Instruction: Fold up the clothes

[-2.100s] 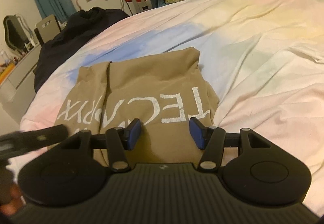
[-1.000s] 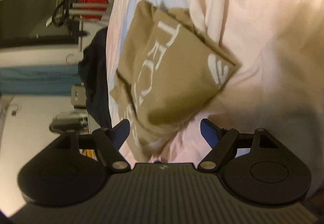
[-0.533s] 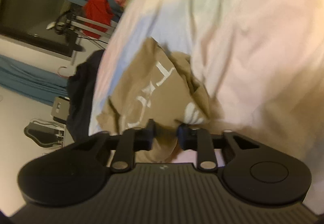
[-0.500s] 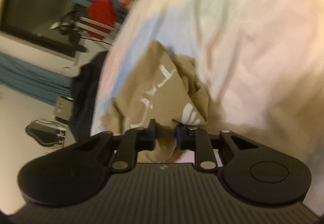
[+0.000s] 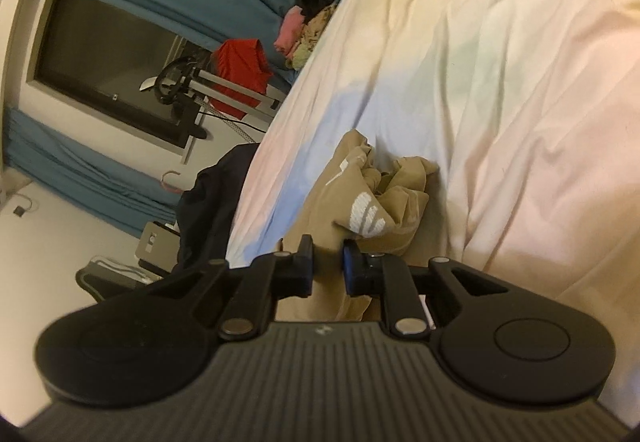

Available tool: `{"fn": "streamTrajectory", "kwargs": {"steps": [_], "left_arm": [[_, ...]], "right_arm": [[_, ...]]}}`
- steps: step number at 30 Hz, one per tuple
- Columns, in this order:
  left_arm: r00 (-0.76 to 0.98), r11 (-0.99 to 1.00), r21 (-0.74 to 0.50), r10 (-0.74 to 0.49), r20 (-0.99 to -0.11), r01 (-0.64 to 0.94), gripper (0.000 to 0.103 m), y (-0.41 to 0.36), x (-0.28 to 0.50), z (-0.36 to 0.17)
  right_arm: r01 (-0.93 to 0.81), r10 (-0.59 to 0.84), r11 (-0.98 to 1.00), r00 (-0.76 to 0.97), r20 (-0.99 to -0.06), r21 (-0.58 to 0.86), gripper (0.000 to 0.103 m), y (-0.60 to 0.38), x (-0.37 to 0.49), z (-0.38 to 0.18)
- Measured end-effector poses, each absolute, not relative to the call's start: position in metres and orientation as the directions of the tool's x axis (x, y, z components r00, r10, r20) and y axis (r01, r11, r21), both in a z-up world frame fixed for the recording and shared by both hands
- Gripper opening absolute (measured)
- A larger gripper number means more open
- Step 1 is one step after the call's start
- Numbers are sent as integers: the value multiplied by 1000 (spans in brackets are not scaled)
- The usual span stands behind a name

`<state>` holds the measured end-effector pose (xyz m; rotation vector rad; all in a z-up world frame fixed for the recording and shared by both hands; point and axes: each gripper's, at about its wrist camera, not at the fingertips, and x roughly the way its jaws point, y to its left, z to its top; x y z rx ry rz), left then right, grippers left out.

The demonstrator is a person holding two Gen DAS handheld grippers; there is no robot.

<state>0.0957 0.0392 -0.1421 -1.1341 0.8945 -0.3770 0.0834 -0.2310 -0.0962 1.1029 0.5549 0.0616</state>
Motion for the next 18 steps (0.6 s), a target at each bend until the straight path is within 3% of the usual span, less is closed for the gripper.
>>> {"fn": "streamTrajectory", "kwargs": {"steps": [4,7,9,12,14,18], "left_arm": [[610,437,-871,-634,-475,-224,60,41,98,-150],[626,421,-874,-620,-473,-243,42,40,97,-154],[648,415,-878,-606,-462,-237,37,40,96,-152],[667,399,-890,-604,-436,-221,35,46,95,-148],[668,380,-899,-614,-421,-218,33,49,98,-148],[670,358,-909,-624,-403,-213,32,60,105,-147]], "right_arm": [[237,330,451,852,-407,861,18,-231,82,-101],[279,341,427,831,-439,860,20,-232,80,-108],[306,374,392,809,-455,867,23,-234,80,-114],[308,435,366,778,-453,878,47,-228,81,-118],[290,511,318,750,-421,903,79,-220,85,-125],[275,608,253,701,-374,928,80,-201,93,-137]]}}
